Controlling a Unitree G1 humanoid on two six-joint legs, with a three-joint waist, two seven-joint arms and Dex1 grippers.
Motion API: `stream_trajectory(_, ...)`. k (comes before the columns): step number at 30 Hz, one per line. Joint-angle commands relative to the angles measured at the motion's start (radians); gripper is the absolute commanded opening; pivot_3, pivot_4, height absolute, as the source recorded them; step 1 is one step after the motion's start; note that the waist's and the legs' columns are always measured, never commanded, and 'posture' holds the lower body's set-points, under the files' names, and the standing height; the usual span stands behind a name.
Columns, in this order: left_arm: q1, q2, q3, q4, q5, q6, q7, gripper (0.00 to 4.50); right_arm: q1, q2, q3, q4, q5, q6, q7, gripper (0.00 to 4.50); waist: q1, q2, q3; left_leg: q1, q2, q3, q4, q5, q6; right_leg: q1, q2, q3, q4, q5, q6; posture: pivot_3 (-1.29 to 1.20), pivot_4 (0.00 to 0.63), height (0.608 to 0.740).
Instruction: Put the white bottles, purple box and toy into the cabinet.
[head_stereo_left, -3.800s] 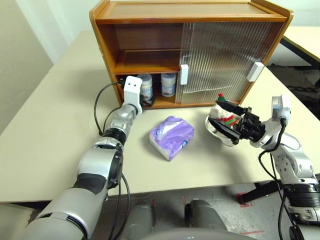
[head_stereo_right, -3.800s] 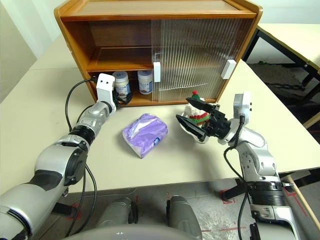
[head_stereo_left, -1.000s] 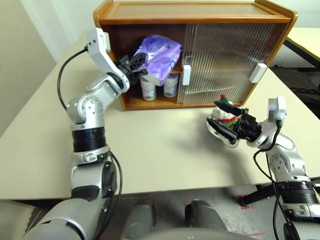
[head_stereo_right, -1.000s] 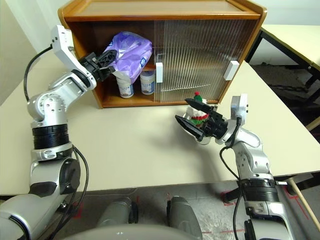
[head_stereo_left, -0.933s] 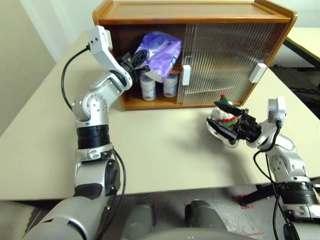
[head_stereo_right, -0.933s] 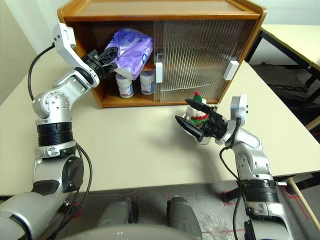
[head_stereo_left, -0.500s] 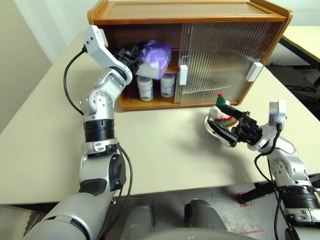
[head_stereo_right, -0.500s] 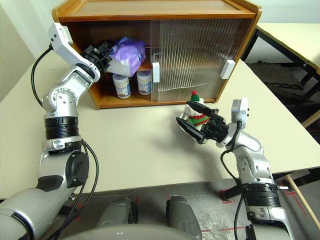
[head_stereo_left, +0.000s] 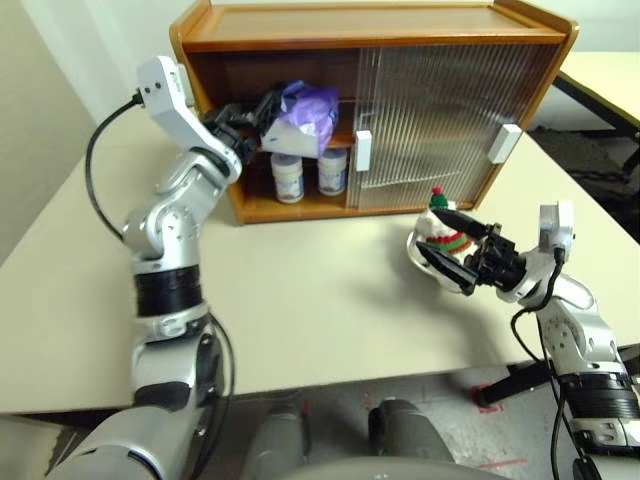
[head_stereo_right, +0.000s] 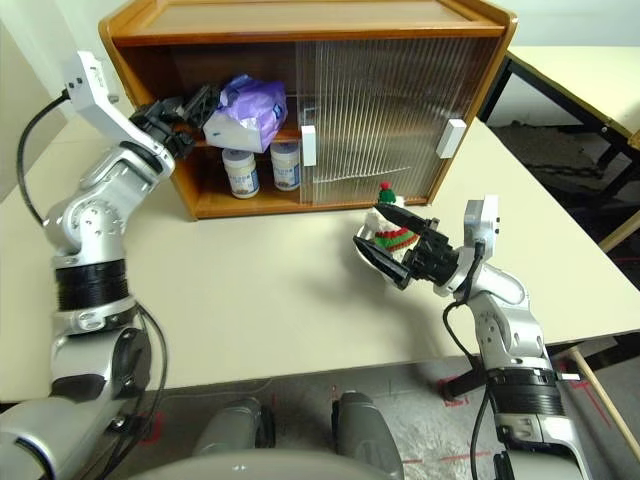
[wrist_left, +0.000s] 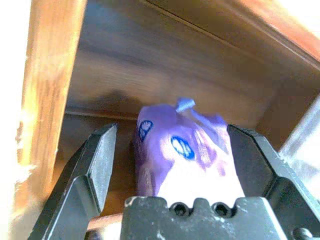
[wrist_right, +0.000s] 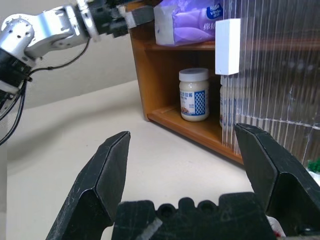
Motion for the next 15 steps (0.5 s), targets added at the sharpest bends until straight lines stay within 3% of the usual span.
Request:
stream_trajectory(1,0.036,0.072,-0.004,-0.058,0.012,0.024,-0.055,4.47,-0.008,-0.023,-0.019,0.02,0.0,-0.008,0.017,4.5,-0.001,0.0,0.0,0.0,0.0,0.0,0.0,0.0,0.0,0.0,0.0,0.0,0.0,0.0,0.0,0.04,0.0,0.74)
stream_trajectory(4,0.077,0.126,-0.006,-0.096,0.014,0.035,-0.089,3.87,-0.019,-0.032,-0.023,0.034,0.003,-0.009,0.025,4.5,-0.002,0.0,0.0,0.001,0.001,0.0,0.0,0.0,0.0,0.0,0.0,0.0,0.0,-0.001,-0.001,0.04,0.0,0.74)
stream_trajectory(13,0.125,0.166,-0.081,-0.153,0.009,0.004,-0.231,0.26,-0.021,-0.023,-0.015,0.036,-0.004,-0.014,0.024,4.5,0.009,0.0,0.0,0.002,0.0,0.001,0.0,0.001,-0.001,0.002,-0.001,0.0,0.0,-0.001,-0.001,0.04,0.0,0.74)
stream_trajectory(15,0.117,0.155,-0.122,-0.125,0.022,0.003,-0.262,0.03,-0.019,-0.021,-0.016,0.034,-0.004,-0.014,0.021,4.5,0.007,0.0,0.0,0.002,0.0,0.001,0.0,0.001,-0.001,0.002,-0.001,0.0,0.0,-0.001,-0.001,0.04,0.0,0.74)
